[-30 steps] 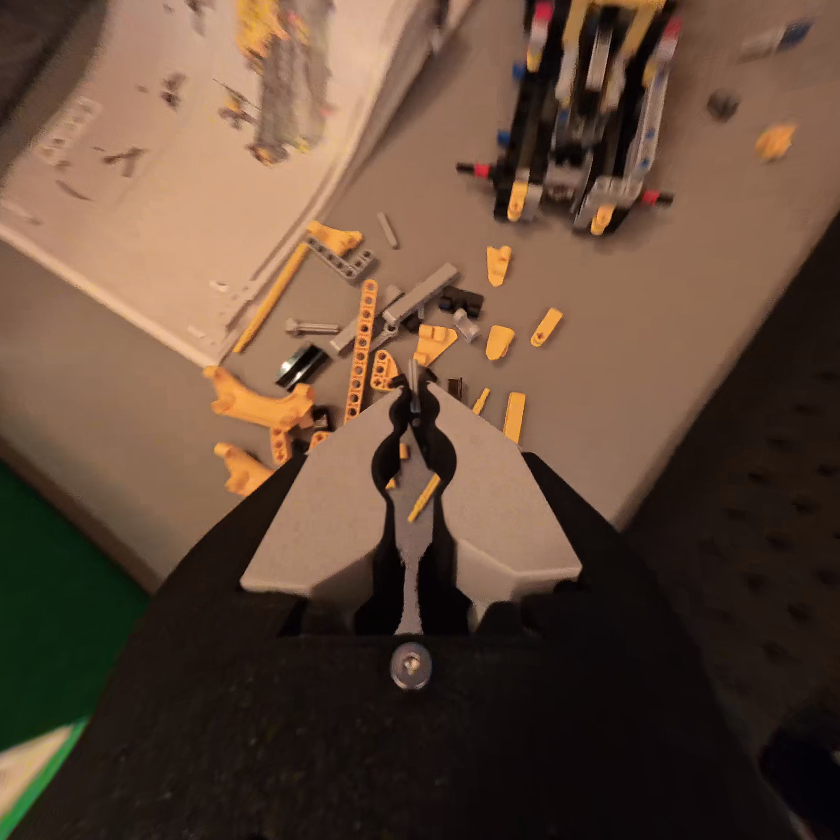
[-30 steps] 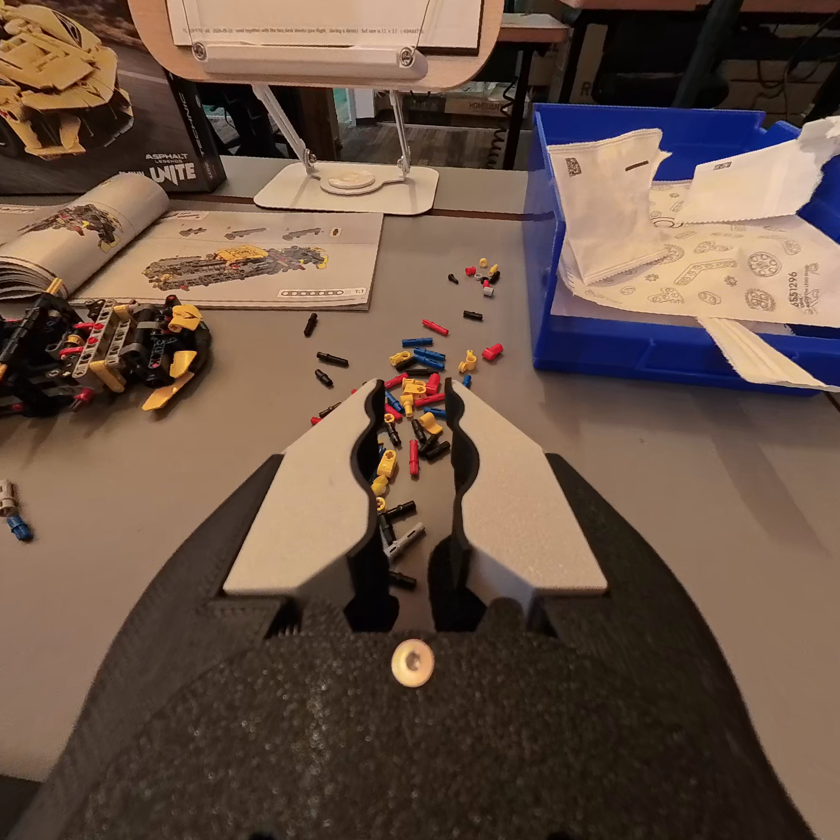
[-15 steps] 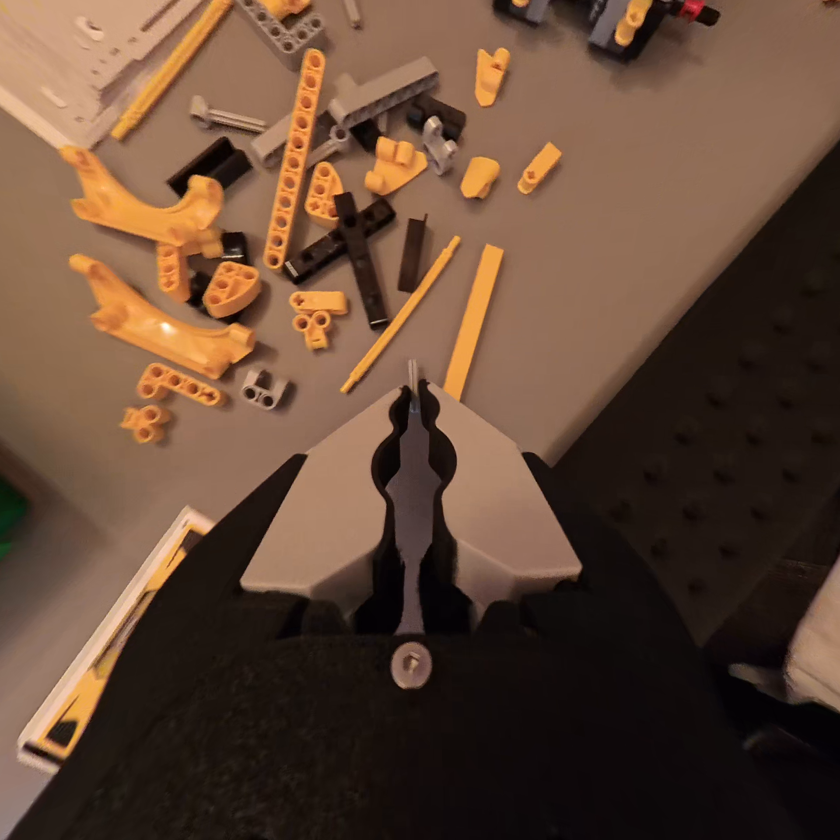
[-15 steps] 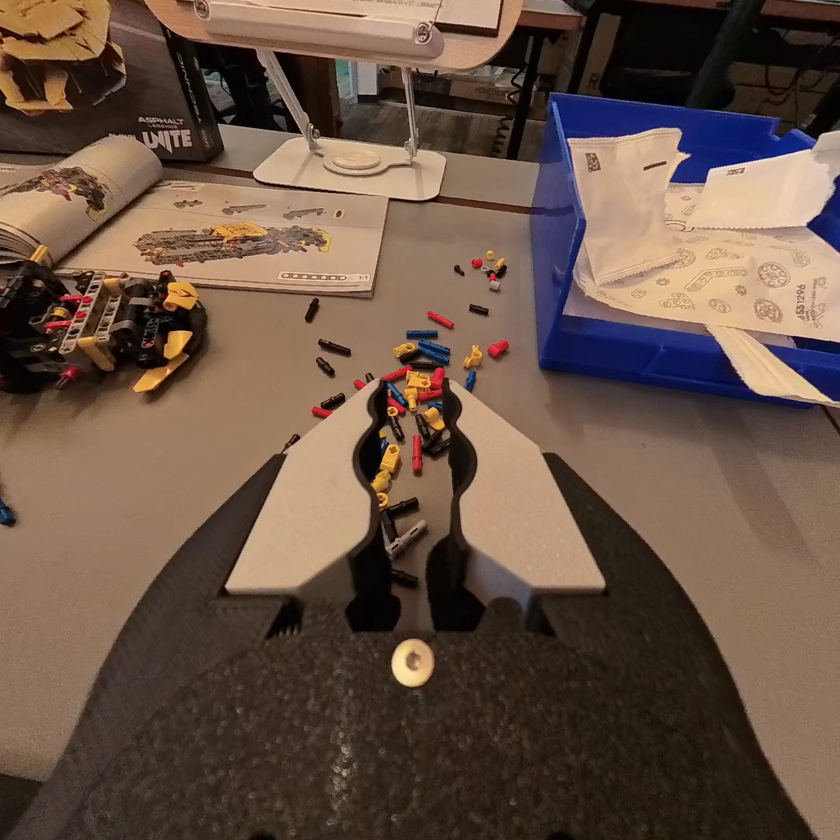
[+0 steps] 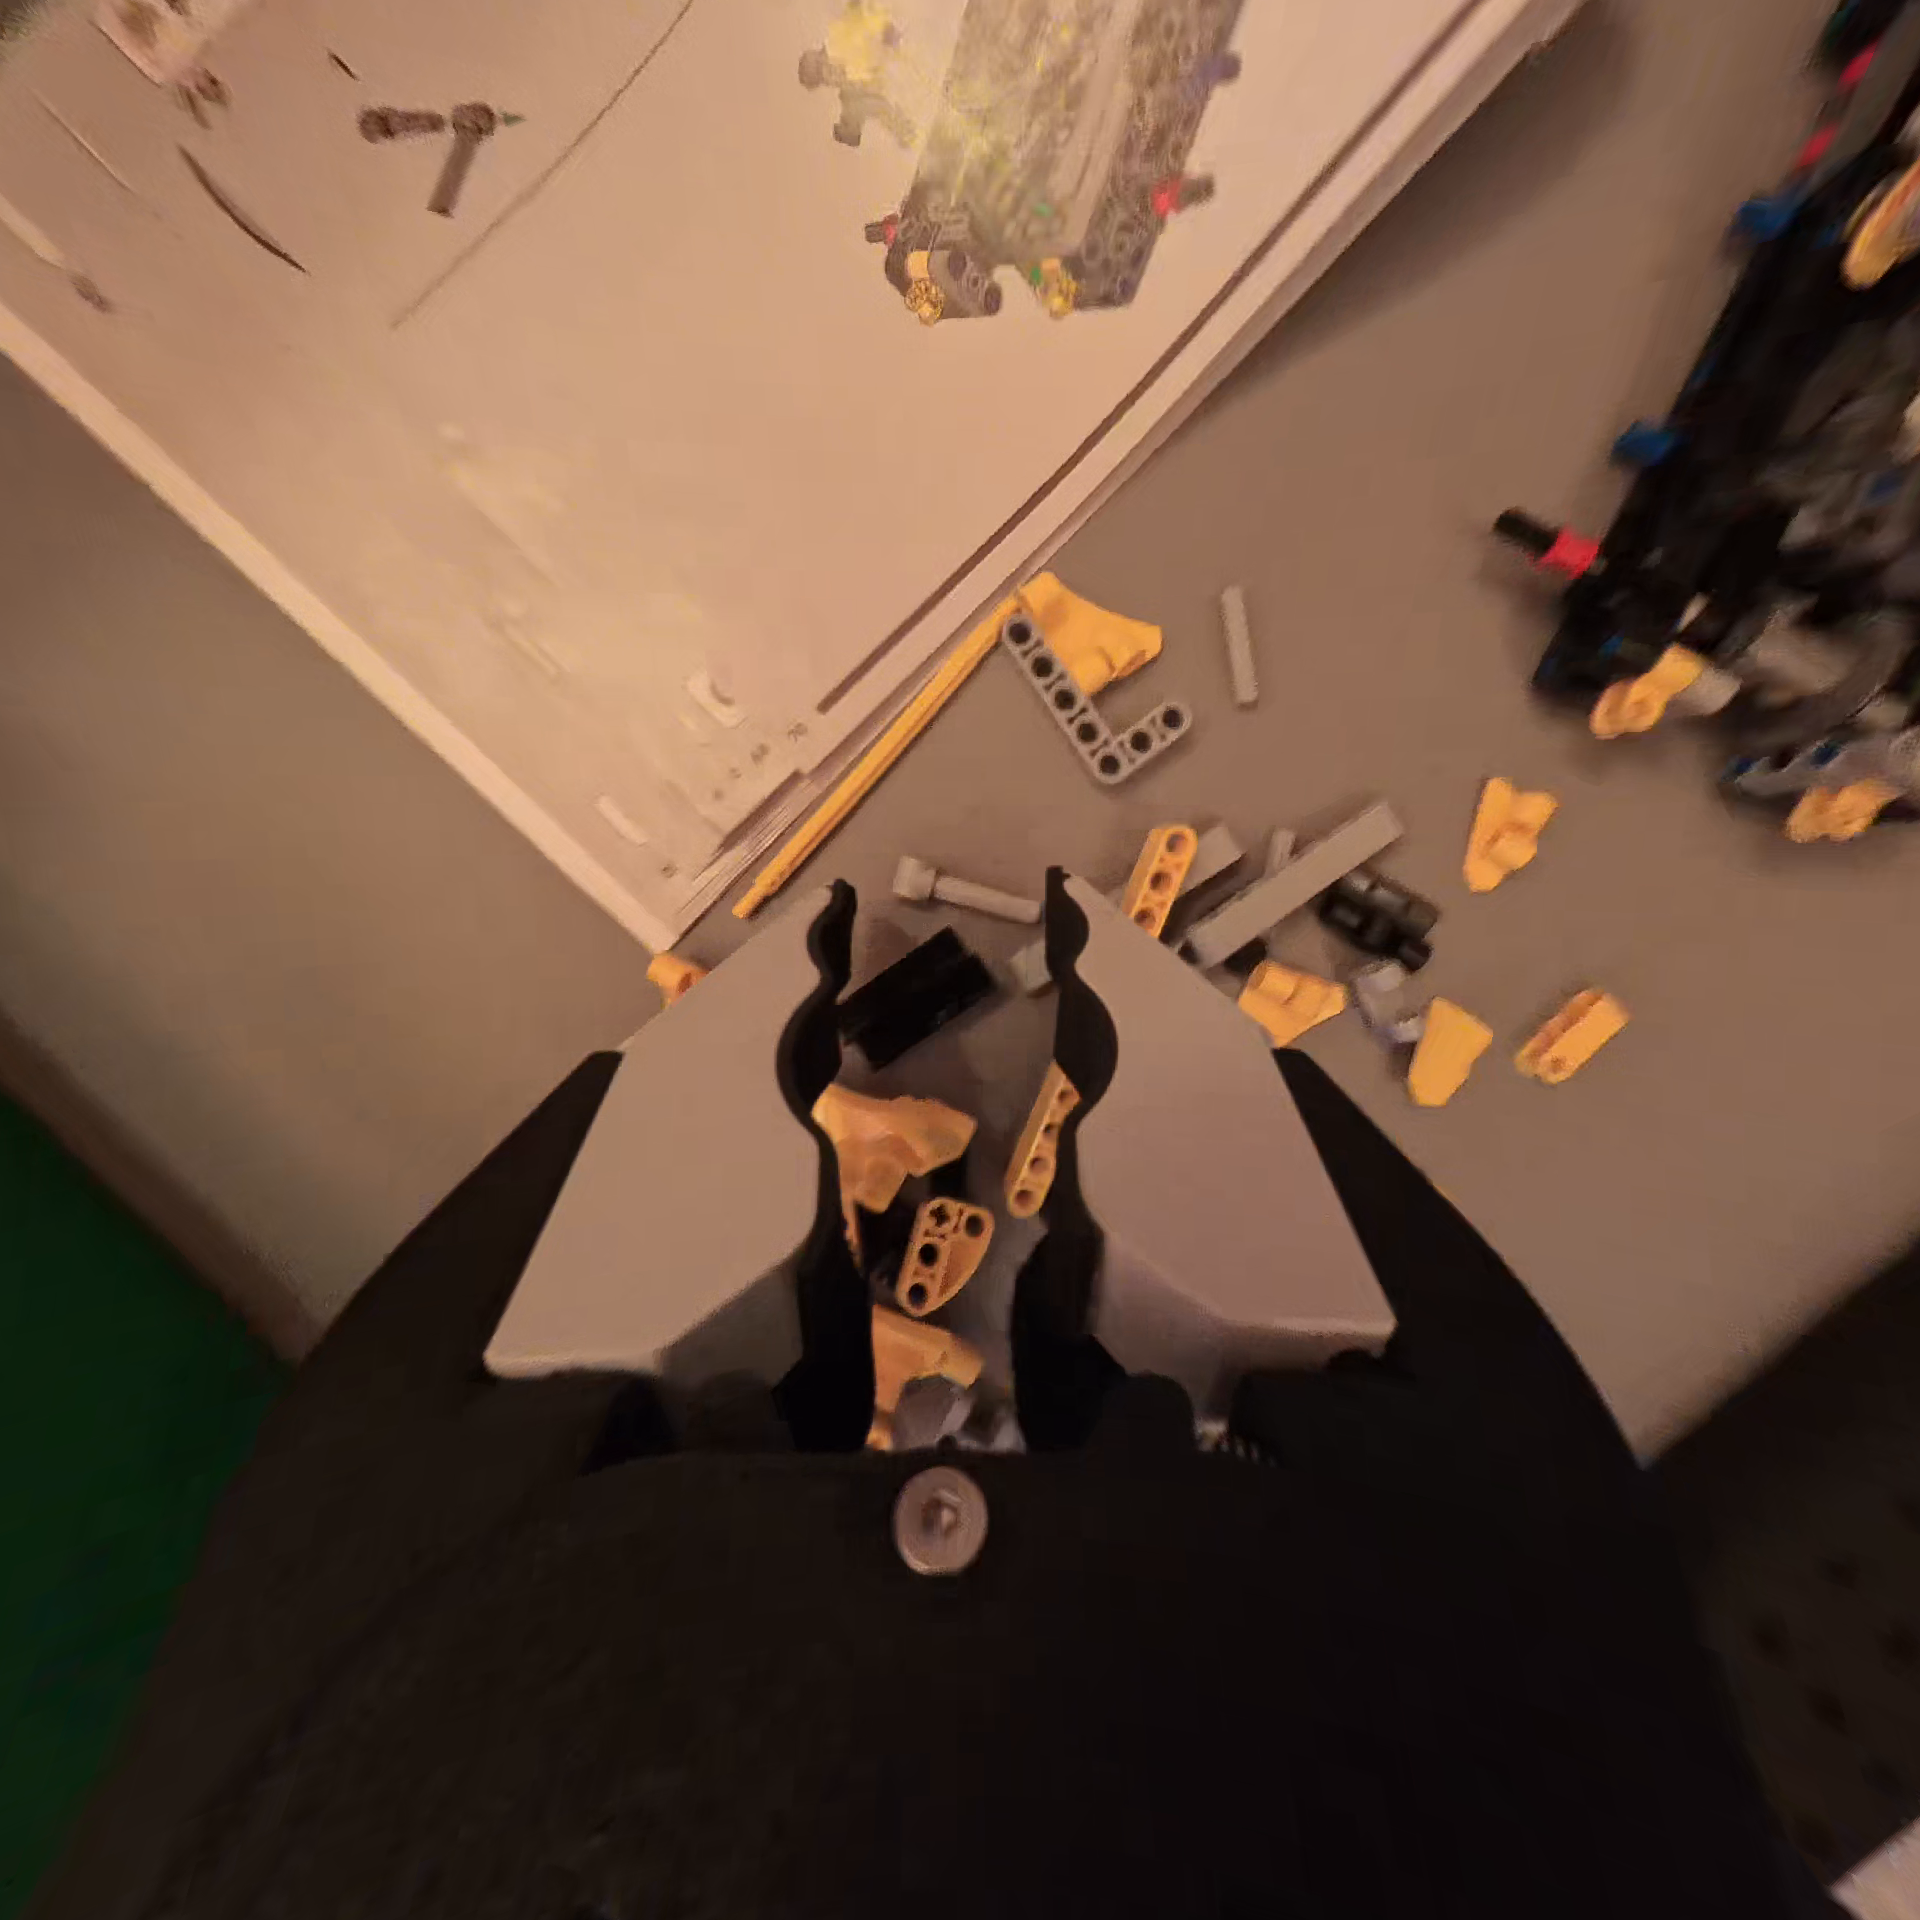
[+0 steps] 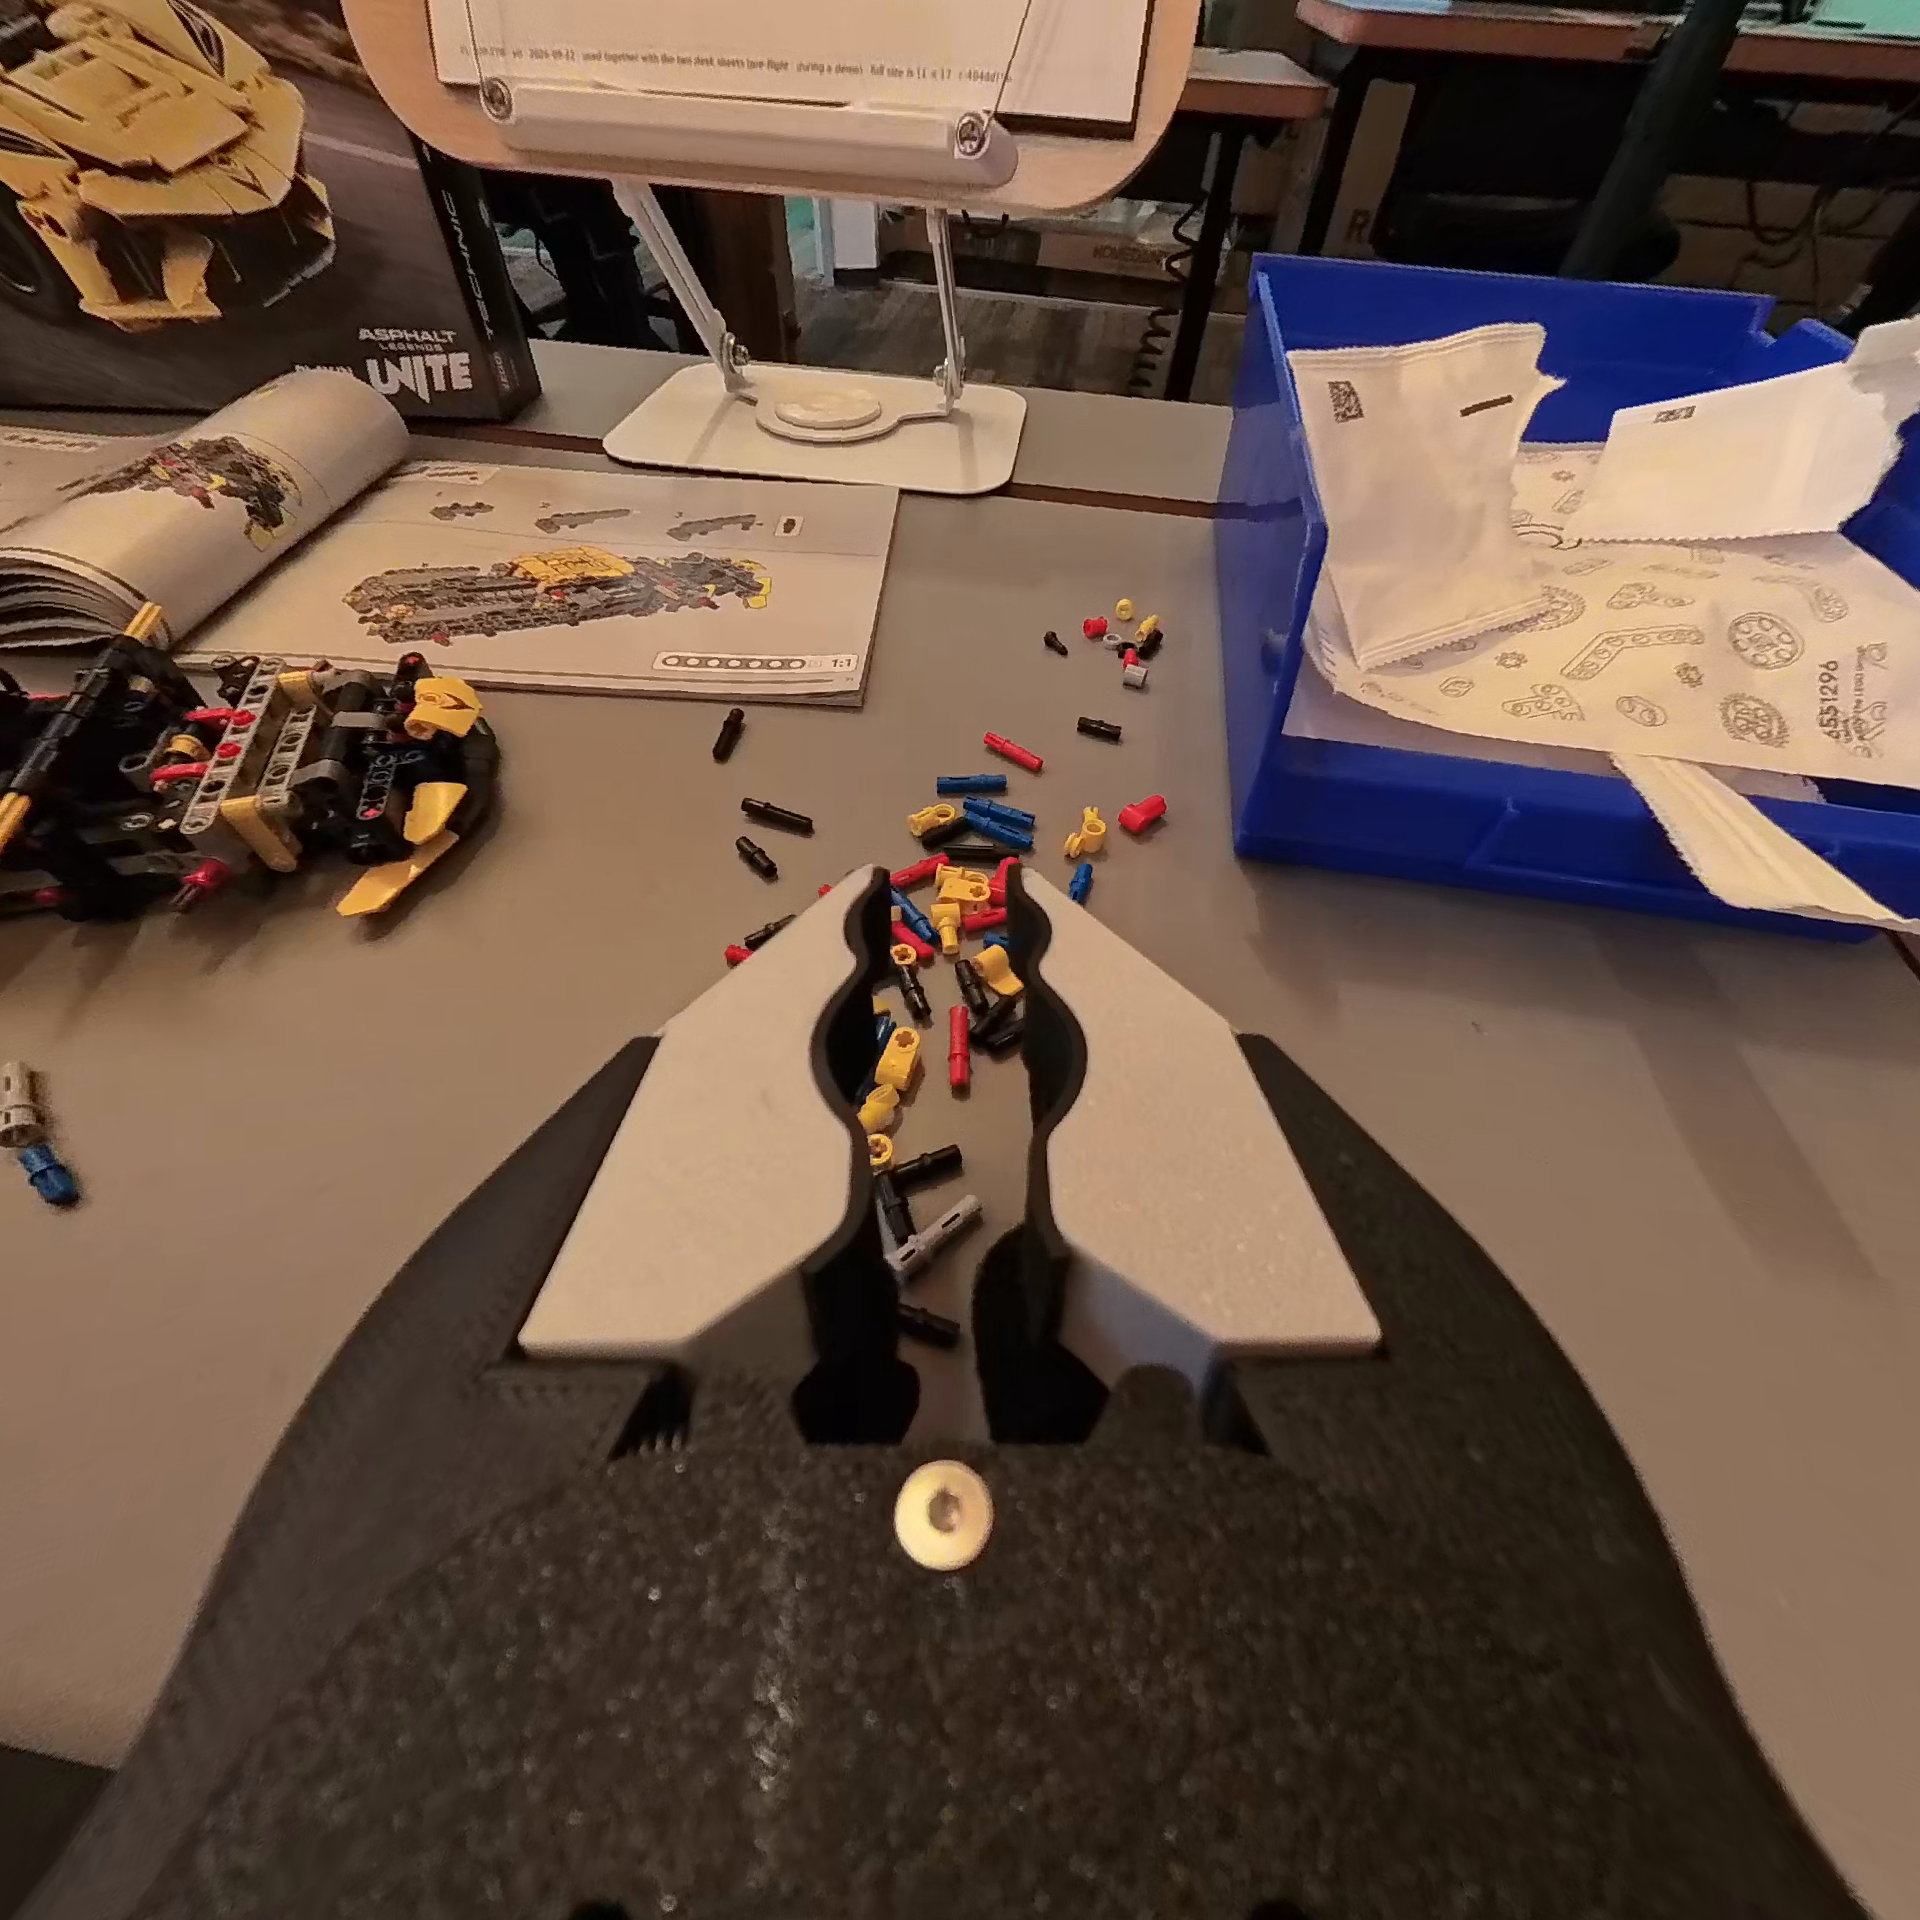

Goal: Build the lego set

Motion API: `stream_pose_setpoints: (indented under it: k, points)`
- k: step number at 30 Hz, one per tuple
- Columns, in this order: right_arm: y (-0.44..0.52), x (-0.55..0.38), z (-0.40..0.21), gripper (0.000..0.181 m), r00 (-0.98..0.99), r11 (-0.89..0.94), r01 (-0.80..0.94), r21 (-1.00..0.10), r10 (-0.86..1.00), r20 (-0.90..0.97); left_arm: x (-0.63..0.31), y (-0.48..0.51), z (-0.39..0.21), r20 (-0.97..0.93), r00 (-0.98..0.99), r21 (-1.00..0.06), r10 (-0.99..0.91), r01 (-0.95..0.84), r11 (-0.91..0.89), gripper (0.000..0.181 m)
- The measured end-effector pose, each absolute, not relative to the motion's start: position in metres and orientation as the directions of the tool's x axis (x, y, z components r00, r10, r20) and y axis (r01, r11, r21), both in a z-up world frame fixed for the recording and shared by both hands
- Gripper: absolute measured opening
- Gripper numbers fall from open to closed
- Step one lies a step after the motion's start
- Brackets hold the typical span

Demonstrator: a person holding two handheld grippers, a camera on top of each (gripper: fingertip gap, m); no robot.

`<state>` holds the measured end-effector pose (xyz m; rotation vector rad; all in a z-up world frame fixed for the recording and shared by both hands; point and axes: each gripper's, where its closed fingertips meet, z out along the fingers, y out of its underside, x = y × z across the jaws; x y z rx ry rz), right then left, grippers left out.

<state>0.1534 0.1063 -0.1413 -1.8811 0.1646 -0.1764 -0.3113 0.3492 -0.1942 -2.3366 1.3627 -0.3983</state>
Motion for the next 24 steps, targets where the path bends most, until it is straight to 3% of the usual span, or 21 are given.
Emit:
stream_pose_setpoints:
  k: [9, 12, 16, 24]
  points:
    - [0.108, 0.15, -0.144, 0.019, 0.983, -0.323, -0.024, -0.946, -0.18, 0.036, -0.309, 0.345, -0.205, 0.167, 0.439, -0.505, -0.883, -0.731, -0.459, 0.035]
    - [0.109, 0.148, -0.146, 0.018, 0.984, -0.341, -0.015, -0.94, -0.171, 0.047, -0.311, 0.35, -0.208, 0.197, 0.466, -0.518, -0.863, -0.698, -0.495, 0.017]
    - [0.11, 0.147, -0.148, 0.017, 0.983, -0.352, 0.005, -0.936, -0.17, 0.069, -0.306, 0.352, -0.208, 0.235, 0.475, -0.552, -0.848, -0.653, -0.518, 0.011]
    - [0.11, 0.148, -0.148, 0.015, 0.978, -0.36, 0.035, -0.932, -0.18, 0.106, -0.292, 0.343, -0.195, 0.147, 0.384, -0.605, -0.912, -0.694, -0.39, 0.009]
